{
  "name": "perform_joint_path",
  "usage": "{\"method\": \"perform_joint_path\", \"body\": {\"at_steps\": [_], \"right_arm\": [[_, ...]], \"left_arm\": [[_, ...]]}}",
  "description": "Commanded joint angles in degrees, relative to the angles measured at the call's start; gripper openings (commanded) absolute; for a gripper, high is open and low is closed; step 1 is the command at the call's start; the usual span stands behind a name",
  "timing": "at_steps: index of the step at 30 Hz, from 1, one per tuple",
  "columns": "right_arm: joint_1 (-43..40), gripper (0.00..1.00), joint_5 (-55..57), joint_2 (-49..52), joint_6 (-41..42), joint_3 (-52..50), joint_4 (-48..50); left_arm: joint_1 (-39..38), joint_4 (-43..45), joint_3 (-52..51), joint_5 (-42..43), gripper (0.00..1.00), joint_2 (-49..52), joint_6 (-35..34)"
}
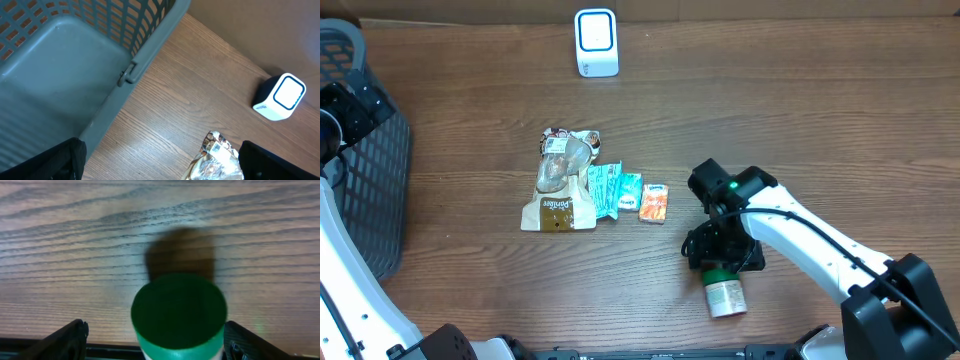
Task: Scan the item barcode
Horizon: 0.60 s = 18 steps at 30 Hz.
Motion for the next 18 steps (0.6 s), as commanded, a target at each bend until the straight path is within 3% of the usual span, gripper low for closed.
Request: {"method": "perform_joint_path", "body": {"at_steps": [1,6,9,11,18], "right_arm": [[0.61,0.84,-0.81,-0.35,1.51,-3.39,1.84],[0.61,0.81,1.46,-0.35,4.26,-6.47,4.22],[0.61,0.72,1.46,-0.35,4.22,-6.47,4.39],[0.61,0.71,0.96,-0.37,3.85,-6.34,4.20],[2.51,0.89,1.88,-0.48,-11.04,4.57,-2.89]], "left_arm": [[-0.11,0.20,0.17,-0.20,1.00,-0.17,1.11],[-0.11,0.20,0.17,-0.20,1.00,-0.17,1.11],[-0.11,0.20,0.17,-0.20,1.00,-0.17,1.11],[-0.11,0.20,0.17,-0.20,0.99,-0.17,1.11],[-0.11,0.20,0.17,-0.20,1.00,-0.17,1.11]]}}
